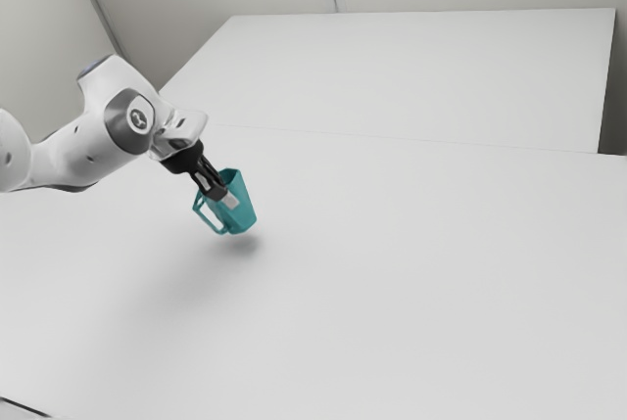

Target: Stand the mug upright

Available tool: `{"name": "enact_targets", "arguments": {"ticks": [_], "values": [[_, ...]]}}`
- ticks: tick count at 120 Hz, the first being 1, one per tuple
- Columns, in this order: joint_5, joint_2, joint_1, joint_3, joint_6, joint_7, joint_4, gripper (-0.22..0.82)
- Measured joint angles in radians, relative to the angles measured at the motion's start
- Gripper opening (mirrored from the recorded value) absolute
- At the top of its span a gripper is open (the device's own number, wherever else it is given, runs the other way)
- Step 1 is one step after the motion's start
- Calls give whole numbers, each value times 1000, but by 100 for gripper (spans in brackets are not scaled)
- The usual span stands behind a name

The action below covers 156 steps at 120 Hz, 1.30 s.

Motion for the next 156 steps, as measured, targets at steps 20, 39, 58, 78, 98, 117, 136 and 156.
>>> {"name": "enact_targets", "arguments": {"ticks": [20, 39, 58, 78, 98, 117, 136, 156], "values": [[17, -35, 16, -8, -23, -94, -57, -18], [75, -33, 82, -8, -33, -177, -65, -18], [146, -15, 66, -9, -49, -257, -66, -18], [188, 10, 42, -9, -57, -327, -61, -18], [204, 18, 25, -9, -59, -381, -61, -18], [209, 29, 10, -9, -59, -420, -61, -18], [209, 37, 2, -9, -62, -449, -60, -15], [205, 33, 15, -9, -71, -473, -58, 9]]}}
